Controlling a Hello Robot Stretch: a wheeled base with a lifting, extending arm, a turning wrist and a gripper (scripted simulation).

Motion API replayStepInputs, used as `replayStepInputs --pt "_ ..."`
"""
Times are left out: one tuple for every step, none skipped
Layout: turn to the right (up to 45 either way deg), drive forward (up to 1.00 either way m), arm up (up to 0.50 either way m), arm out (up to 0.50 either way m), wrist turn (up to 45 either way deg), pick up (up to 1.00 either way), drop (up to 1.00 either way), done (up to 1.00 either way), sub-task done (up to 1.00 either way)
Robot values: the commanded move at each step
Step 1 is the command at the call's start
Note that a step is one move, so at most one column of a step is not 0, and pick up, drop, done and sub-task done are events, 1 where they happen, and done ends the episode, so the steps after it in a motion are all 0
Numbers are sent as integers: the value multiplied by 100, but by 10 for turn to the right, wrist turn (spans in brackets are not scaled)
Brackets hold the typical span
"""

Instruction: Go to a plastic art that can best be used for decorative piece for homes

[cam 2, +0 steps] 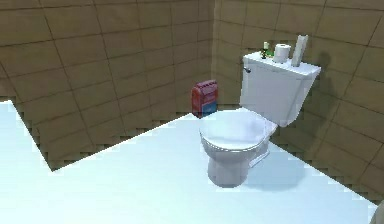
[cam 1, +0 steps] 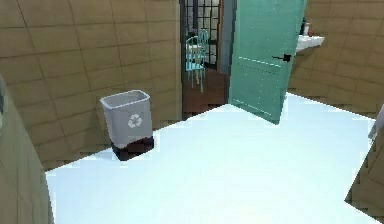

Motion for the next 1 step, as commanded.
replayStepInputs --pt "0 30 0 0 0 0 0 0 0"
